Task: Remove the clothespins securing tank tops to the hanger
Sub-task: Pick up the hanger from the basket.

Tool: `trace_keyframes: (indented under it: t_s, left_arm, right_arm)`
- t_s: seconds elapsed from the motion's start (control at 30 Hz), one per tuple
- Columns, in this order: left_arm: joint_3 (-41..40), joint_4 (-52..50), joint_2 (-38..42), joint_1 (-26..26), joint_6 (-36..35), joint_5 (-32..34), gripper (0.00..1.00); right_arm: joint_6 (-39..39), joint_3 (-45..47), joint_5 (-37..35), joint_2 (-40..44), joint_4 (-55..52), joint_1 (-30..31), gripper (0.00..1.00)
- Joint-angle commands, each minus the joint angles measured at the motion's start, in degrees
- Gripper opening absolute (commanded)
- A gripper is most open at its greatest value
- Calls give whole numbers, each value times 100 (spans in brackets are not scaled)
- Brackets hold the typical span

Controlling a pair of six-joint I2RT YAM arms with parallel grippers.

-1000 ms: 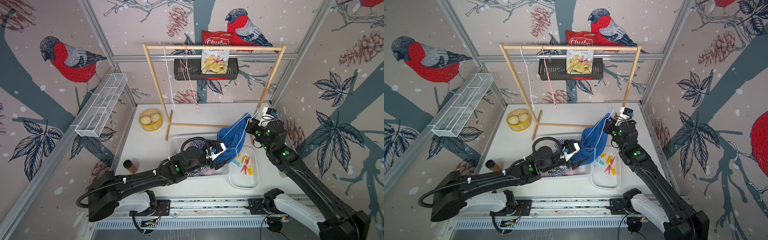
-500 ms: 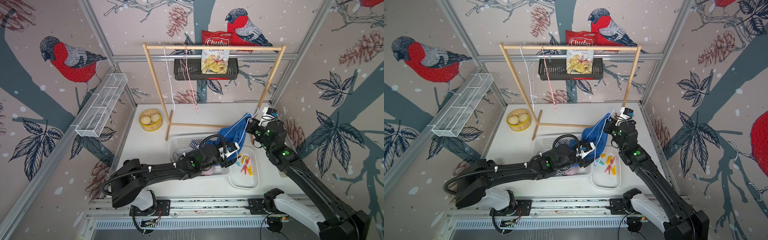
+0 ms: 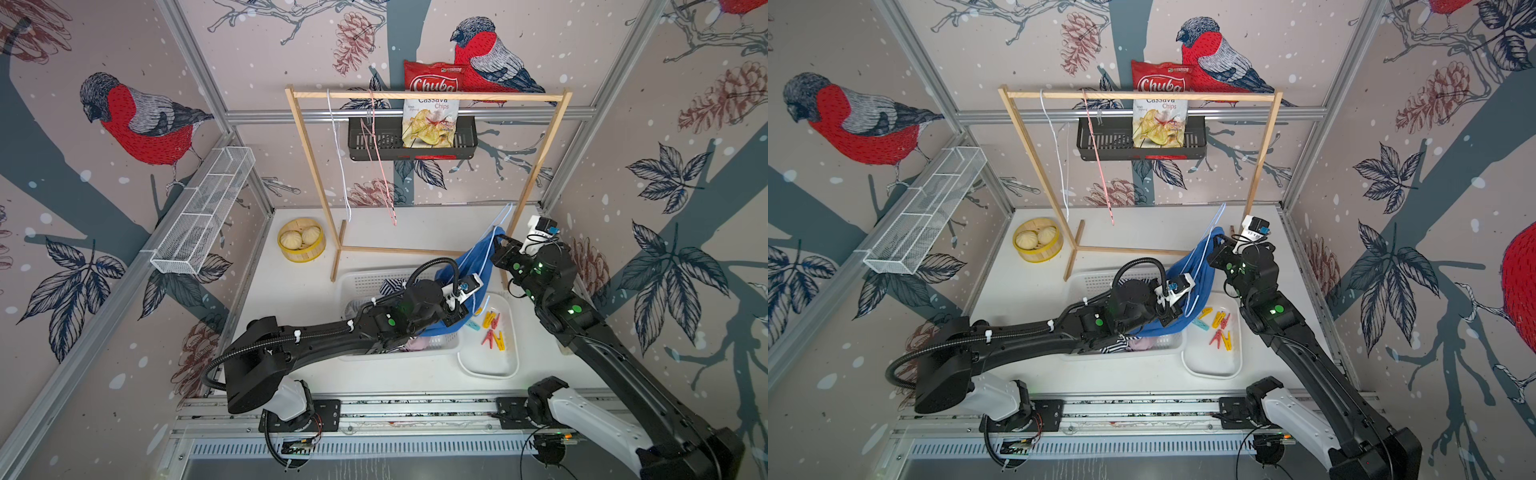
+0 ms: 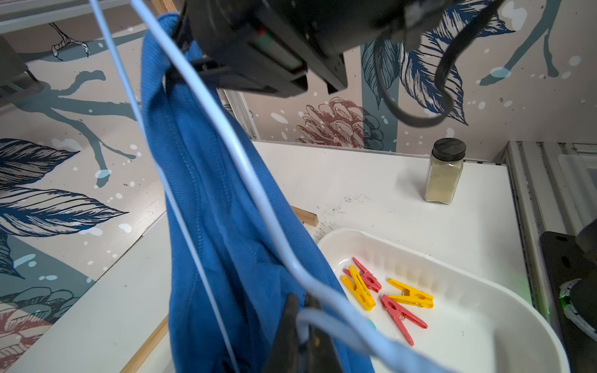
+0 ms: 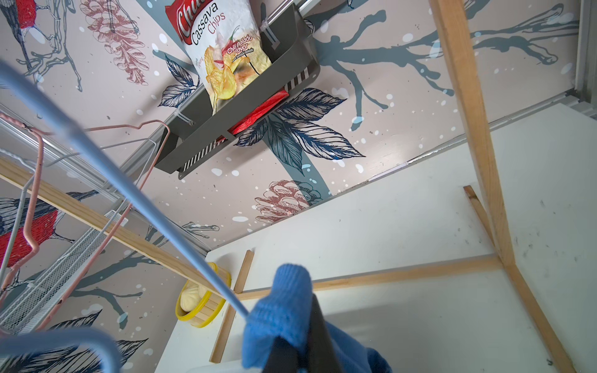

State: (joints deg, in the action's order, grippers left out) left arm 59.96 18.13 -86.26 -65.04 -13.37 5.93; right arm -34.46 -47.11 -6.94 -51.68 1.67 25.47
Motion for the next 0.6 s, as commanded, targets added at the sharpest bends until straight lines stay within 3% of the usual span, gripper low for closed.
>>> trace_keyframes:
  t_s: [0.0,0.17,0.33,0.43,0.57]
  left_arm:
    - [666,-1185,146,-1,-103,-261,0]
    - [1978,-3381,490,105,-200,-527,0]
    - [3163,-5043,950,590,296,-1285,0]
    - [3679,-5684,1240,631,441,-889,0]
    - [3746,-5774,1950,658,662,48,0]
  right_arm:
    - [-74,-7,221,81,123,27,0]
    - [-118,-72,312,286,157,54,0]
    - [-215,-371,489,146,445,335,0]
    - [-71,-777,305,-216,521,862,0]
    - [143,-1368,130,-852,604,1636,0]
